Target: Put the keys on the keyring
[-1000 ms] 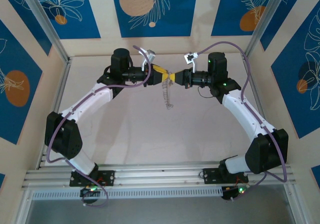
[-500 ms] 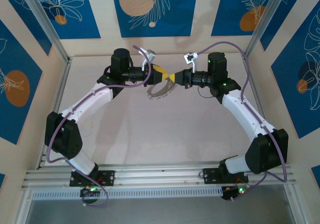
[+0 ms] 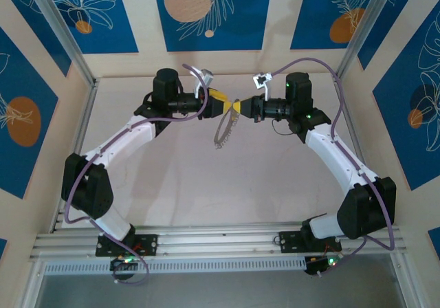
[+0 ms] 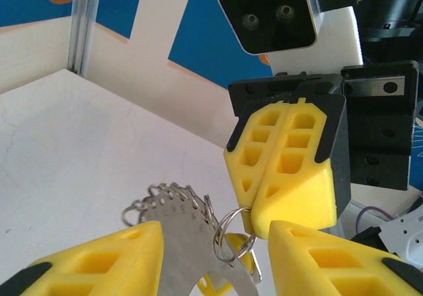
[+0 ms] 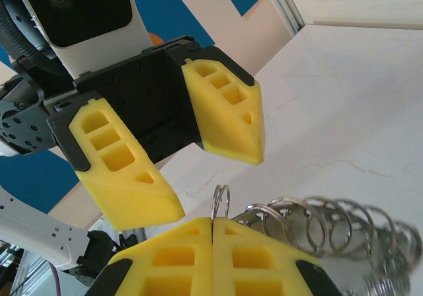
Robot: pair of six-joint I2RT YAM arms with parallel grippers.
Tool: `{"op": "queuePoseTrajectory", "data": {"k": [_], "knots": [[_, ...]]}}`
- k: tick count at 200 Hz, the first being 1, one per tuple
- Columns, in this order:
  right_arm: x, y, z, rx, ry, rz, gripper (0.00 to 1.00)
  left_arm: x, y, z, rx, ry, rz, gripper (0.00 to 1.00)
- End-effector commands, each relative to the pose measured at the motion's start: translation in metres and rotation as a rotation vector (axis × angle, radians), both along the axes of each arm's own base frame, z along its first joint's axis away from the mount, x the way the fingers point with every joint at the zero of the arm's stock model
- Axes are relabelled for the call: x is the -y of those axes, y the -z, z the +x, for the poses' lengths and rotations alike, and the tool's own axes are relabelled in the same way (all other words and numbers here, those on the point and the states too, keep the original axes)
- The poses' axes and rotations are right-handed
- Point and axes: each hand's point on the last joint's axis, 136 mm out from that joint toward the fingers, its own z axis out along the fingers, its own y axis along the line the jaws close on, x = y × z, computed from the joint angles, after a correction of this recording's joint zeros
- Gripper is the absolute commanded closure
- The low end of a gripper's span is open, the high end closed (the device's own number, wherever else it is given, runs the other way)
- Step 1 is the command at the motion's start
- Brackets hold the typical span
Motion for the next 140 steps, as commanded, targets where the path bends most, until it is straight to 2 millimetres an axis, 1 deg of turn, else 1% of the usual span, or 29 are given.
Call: {"op": "queuePoseTrajectory", "data": {"k": [1, 61, 84, 140], "knots": [[0.0013, -0.0132, -0.0086, 0.048, -0.03, 0.03, 1.0, -0.0091, -0.0224, -0.0005, 0.037, -0.016, -0.051, 0.53], [0.0002, -0.0158, -0.0109, 0.048, -0.05, 0.046, 1.0, -0.0057, -0.0222, -0.0045, -0.004, 0.056, -0.066, 0.52], [-0.0004, -0.0163, -0.0116, 0.049, -0.056, 0.049, 1.0, -0.0039, -0.0179, -0.003, -0.018, 0.065, -0.063, 0.52], [-0.0012, -0.0172, -0.012, 0.051, -0.063, 0.054, 1.0, -0.0004, -0.0176, 0.001, -0.033, 0.079, -0.072, 0.52]]}}
